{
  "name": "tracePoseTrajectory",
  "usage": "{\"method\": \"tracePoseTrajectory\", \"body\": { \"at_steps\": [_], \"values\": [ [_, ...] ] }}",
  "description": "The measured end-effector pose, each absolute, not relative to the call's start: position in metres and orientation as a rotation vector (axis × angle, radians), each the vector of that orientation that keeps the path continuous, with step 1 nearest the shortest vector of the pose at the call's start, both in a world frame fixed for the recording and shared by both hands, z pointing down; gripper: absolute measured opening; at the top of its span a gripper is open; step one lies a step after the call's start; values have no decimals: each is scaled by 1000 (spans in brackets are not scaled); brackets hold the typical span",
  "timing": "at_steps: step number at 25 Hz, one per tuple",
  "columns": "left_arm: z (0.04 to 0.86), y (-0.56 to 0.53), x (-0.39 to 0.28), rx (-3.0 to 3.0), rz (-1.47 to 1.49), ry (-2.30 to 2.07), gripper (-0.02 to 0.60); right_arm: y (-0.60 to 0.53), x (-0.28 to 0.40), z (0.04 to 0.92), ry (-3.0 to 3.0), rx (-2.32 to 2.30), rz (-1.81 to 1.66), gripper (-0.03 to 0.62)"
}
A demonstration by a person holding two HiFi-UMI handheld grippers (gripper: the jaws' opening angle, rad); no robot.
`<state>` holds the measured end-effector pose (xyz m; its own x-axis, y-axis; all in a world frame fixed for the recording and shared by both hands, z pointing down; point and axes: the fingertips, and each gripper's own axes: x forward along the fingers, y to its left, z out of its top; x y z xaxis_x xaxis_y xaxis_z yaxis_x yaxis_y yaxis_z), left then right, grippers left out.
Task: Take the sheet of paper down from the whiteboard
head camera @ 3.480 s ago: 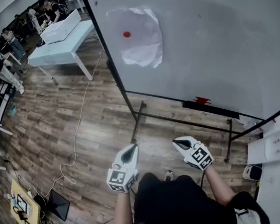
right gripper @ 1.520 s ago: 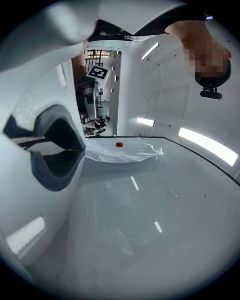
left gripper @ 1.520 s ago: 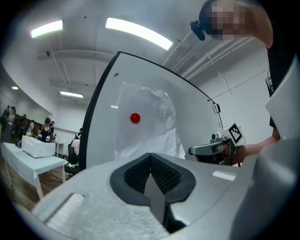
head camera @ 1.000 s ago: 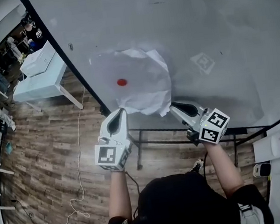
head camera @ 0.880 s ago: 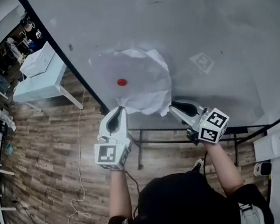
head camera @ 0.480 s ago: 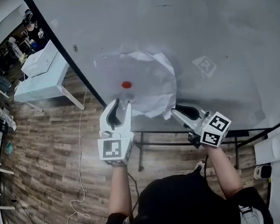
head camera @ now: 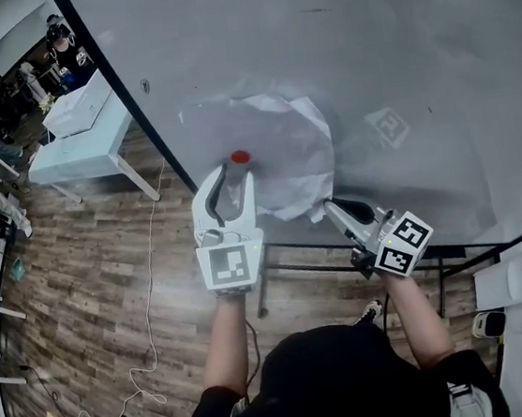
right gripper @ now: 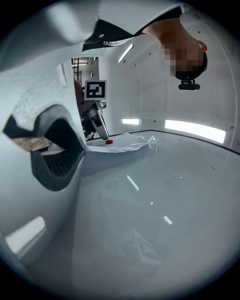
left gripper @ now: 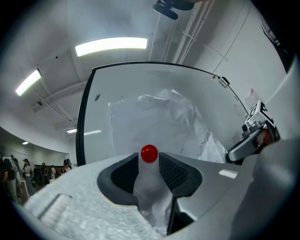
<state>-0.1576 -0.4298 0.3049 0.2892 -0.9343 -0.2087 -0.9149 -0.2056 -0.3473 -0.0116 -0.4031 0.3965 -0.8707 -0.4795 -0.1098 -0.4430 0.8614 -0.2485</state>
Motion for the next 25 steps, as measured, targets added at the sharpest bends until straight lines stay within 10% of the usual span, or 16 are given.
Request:
{"method": "tracePoseTrajectory", "body": {
  "at_steps": [25],
  "values": [
    [297, -444, -152, -2085, -117, 1688, 132, -397, -18, 401, 2893, -631, -386, 3]
  ]
}}
